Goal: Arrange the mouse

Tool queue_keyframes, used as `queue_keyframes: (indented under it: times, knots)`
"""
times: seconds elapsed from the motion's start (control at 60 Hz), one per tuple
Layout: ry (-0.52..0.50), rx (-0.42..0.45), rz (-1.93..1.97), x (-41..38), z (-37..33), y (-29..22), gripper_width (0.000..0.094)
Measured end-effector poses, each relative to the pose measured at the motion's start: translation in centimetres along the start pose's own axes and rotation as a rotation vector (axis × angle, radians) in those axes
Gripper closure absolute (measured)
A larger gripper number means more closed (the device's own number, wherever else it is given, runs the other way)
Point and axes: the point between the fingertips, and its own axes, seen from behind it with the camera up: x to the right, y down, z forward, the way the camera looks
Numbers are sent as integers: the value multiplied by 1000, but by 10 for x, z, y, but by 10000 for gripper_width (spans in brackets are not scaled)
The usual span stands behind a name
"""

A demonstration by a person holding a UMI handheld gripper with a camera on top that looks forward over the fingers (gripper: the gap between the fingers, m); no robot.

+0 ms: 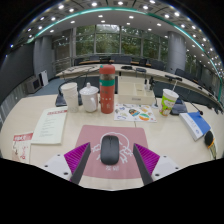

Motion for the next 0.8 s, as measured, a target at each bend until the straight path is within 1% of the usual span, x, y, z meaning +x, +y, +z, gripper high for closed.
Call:
queue_keyframes:
  times: [0.217, 0.4, 0.567, 0.8]
  knots:
    - [27, 39, 7, 2, -143, -4, 78]
    - [44, 60, 50, 4, -244, 16, 81]
    - [35, 73, 55, -2, -304, 38, 80]
    - [36, 98, 37, -4, -342, 57, 80]
